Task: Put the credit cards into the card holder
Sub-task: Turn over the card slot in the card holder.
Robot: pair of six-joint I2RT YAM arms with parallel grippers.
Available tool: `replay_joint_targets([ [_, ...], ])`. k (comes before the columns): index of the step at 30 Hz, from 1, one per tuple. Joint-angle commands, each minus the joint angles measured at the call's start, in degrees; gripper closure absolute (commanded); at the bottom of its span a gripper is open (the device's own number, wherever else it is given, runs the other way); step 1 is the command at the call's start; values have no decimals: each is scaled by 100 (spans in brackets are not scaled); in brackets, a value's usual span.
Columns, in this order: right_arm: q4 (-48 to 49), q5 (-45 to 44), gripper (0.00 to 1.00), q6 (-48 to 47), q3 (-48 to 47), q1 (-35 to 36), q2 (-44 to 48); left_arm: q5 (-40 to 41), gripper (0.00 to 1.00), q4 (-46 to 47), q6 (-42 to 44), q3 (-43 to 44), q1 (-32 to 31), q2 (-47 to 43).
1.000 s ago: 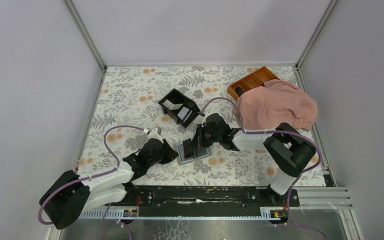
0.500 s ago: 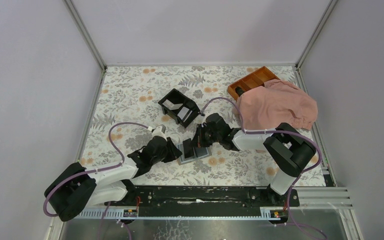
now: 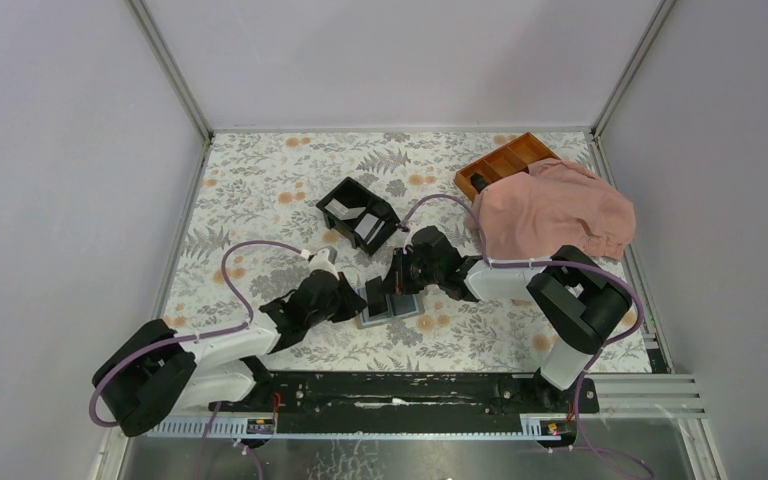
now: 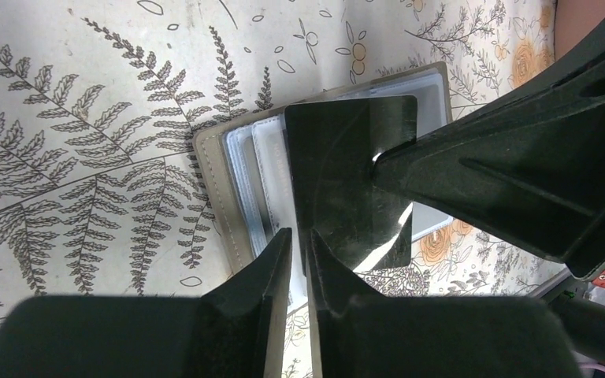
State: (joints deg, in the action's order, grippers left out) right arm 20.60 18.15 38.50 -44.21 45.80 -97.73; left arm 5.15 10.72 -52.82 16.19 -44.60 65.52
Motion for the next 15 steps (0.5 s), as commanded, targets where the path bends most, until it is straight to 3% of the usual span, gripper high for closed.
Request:
replay_joint_targets([
  [1,75,-2,100,-132,-19,41,-24,150,82,413,57,183,-79,97],
  [15,32,9,100,-144,17,38,136,401,89,740,13,125,-128,859],
])
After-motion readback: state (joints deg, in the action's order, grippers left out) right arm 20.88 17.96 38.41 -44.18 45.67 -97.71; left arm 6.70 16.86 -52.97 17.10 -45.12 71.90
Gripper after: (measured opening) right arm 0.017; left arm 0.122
